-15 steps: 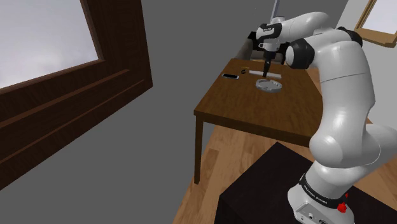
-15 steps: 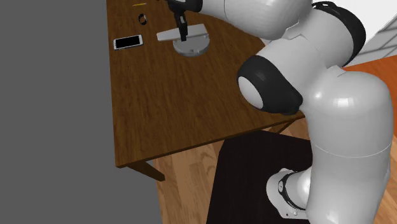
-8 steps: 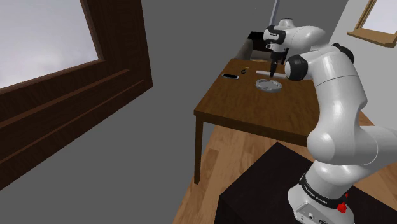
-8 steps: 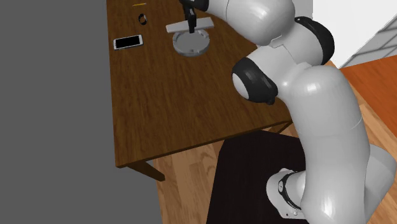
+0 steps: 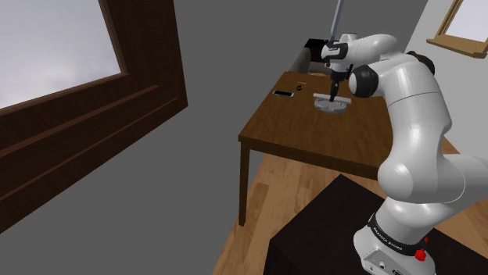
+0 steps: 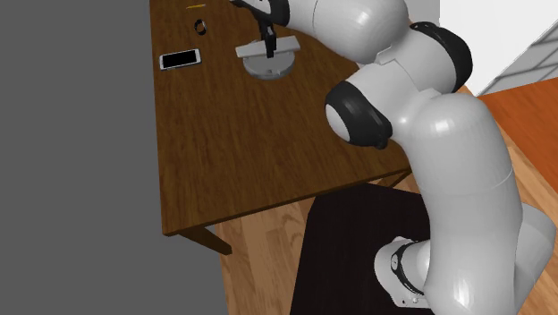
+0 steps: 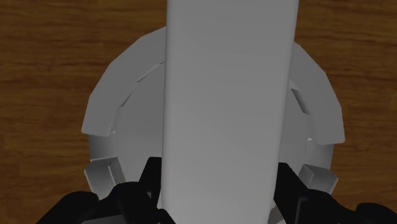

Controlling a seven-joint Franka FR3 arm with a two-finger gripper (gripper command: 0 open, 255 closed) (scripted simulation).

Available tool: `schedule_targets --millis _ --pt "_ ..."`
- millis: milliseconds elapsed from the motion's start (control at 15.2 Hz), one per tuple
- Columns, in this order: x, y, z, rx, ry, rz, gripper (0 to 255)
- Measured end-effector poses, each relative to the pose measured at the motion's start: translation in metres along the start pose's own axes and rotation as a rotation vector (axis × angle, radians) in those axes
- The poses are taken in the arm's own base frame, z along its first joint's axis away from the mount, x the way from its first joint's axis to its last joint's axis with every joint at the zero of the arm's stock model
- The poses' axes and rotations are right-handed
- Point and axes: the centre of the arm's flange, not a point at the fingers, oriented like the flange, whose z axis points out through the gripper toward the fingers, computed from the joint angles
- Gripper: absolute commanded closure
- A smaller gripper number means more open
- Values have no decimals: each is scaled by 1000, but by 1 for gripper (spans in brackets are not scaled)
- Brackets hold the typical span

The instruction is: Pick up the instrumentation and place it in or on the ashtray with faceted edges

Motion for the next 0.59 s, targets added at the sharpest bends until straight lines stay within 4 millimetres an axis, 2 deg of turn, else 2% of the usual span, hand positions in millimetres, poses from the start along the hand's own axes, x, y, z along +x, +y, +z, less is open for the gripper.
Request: schedule_targets --millis 198,594 --pt "-1 0 15 0 0 0 255" --pt "0 1 19 -1 0 0 255"
